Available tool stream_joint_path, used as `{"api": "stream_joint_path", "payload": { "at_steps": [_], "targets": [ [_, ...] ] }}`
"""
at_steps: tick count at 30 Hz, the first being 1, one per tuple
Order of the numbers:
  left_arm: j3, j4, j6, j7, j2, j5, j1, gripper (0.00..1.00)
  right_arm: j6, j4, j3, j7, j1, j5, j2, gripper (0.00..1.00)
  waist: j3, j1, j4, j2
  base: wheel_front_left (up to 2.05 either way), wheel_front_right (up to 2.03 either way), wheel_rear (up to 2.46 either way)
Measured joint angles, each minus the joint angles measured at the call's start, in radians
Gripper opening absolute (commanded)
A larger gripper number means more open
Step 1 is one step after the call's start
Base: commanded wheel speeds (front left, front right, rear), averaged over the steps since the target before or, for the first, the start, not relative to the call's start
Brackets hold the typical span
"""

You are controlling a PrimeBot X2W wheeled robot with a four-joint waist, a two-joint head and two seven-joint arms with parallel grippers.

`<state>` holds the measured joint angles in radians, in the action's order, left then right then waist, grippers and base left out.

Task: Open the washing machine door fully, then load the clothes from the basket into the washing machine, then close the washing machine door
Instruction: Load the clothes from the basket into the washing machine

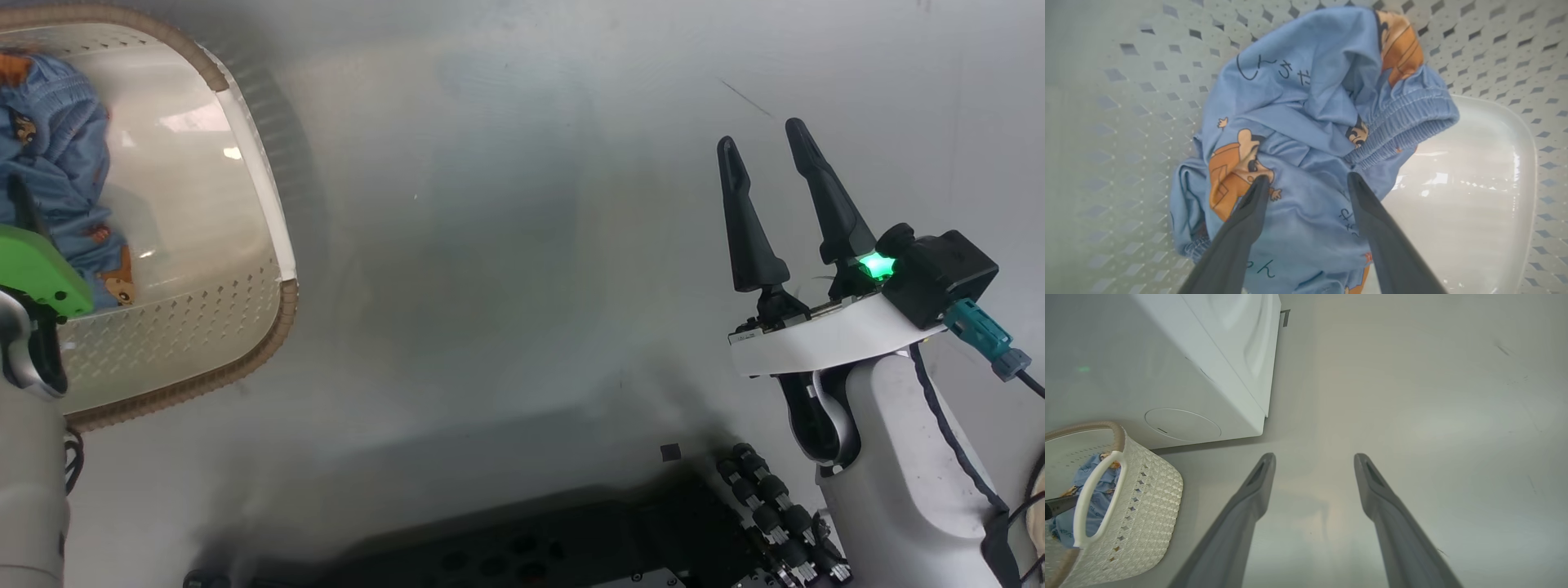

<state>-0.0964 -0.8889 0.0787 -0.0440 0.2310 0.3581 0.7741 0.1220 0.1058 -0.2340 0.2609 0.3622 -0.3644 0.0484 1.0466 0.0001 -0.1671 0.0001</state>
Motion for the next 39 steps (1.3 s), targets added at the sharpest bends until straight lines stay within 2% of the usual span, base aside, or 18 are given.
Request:
{"api": "stream_joint_path", "payload": {
  "at_steps": [10, 28, 29, 30, 31, 32, 39],
  "targets": [
    [-0.001, -0.054, 0.022, 0.028, 0.042, -0.034, 0.061, 1.0, 0.0, -0.003, -0.01, 0.0, 0.002, -0.014, 0.0, 1.0, 0.041, -0.0001, -0.009, 0.0, 0.0, 0.0, 0.0],
    [0.011, -0.161, 0.026, 0.109, 0.034, -0.041, 0.163, 1.0, 0.0, -0.001, -0.011, 0.0, 0.001, -0.032, 0.0, 1.0, 0.058, 0.0, -0.028, 0.0, 0.0, 0.0, 0.0],
    [0.013, -0.168, 0.026, 0.118, 0.031, -0.04, 0.167, 0.78, 0.0, -0.001, -0.011, 0.0, 0.0, -0.032, 0.0, 1.0, 0.058, -0.0001, -0.028, 0.0, 0.0, 0.0, 0.0],
    [0.015, -0.171, 0.026, 0.123, 0.028, -0.04, 0.169, 0.45, 0.0, -0.001, -0.011, 0.0, -0.001, -0.032, 0.0, 1.0, 0.058, -0.0001, -0.029, 0.0, 0.0, 0.0, 0.0],
    [0.015, -0.173, 0.026, 0.124, 0.025, -0.04, 0.17, 0.2, 0.0, -0.001, -0.011, 0.0, -0.001, -0.032, 0.0, 1.0, 0.057, -0.0001, -0.03, 0.0, 0.0, 0.0, 0.0],
    [0.015, -0.174, 0.025, 0.125, 0.02, -0.04, 0.171, 0.0, 0.0, -0.001, -0.011, 0.0, -0.001, -0.032, 0.0, 1.0, 0.057, 0.0, -0.03, 0.0, 0.0, 0.0, 0.0],
    [0.023, -0.188, 0.004, 0.13, 0.004, -0.033, 0.182, 0.0, 0.0, -0.002, -0.008, 0.0, -0.001, -0.042, 0.0, 1.0, 0.054, -0.0001, -0.031, 0.0, 0.0, 0.0, 0.0]
  ]
}}
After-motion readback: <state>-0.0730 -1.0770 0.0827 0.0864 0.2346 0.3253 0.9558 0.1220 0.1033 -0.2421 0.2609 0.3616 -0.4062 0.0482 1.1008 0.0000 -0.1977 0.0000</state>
